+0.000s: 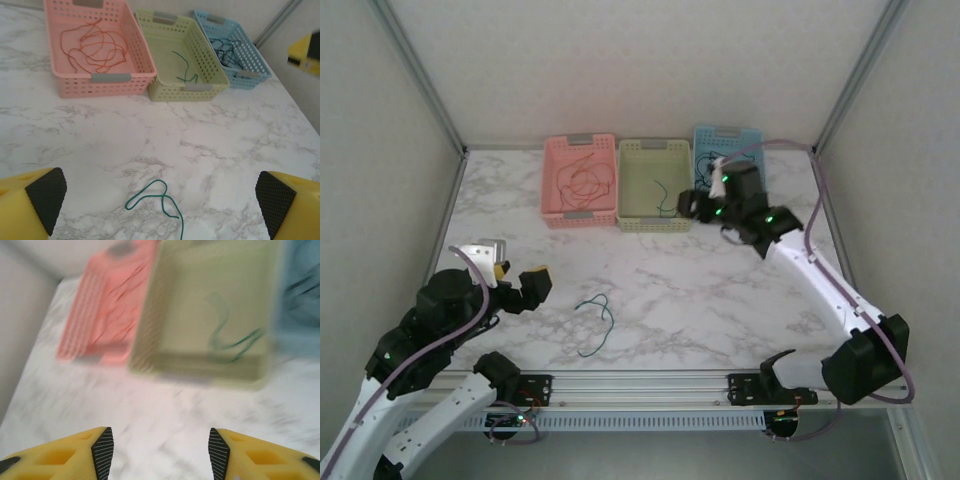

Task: Untangle the cables

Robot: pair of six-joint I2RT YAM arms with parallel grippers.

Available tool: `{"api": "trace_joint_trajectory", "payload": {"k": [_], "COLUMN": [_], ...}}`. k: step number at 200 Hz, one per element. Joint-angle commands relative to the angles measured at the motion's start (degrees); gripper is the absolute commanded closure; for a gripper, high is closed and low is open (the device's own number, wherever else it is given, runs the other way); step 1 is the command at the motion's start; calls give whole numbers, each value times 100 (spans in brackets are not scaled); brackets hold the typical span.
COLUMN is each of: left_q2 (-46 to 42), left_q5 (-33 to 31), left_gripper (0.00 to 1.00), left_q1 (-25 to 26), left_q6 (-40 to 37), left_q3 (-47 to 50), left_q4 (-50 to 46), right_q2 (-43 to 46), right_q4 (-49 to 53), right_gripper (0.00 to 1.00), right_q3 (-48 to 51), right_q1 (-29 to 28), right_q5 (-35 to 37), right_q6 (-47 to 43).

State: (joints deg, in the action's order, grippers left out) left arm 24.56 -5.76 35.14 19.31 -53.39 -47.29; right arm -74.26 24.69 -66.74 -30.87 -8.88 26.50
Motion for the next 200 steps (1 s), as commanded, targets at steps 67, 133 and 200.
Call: {"api": "trace_joint_trajectory", "payload": {"k": [67,133,200], "left_q2": [-330,-329,-323], "left_q5": [-672,-725,-716], "left_gripper": [0,0,0], "left_q1": [-42,-42,-51], "left_q6": [130,108,98], "left_q3": [91,91,100], "left_q4": [-132,-151,-145], "right_q2": [-1441,-3264,-3661], "right_q4": [-1271,-818,-485], "right_gripper": [46,48,49], "right_q3": [890,-402,-548], "right_q1": [-2642,-2904,-3108], "right_q5": [-471,-351,-130], "right_q6": [398,350,137]}}
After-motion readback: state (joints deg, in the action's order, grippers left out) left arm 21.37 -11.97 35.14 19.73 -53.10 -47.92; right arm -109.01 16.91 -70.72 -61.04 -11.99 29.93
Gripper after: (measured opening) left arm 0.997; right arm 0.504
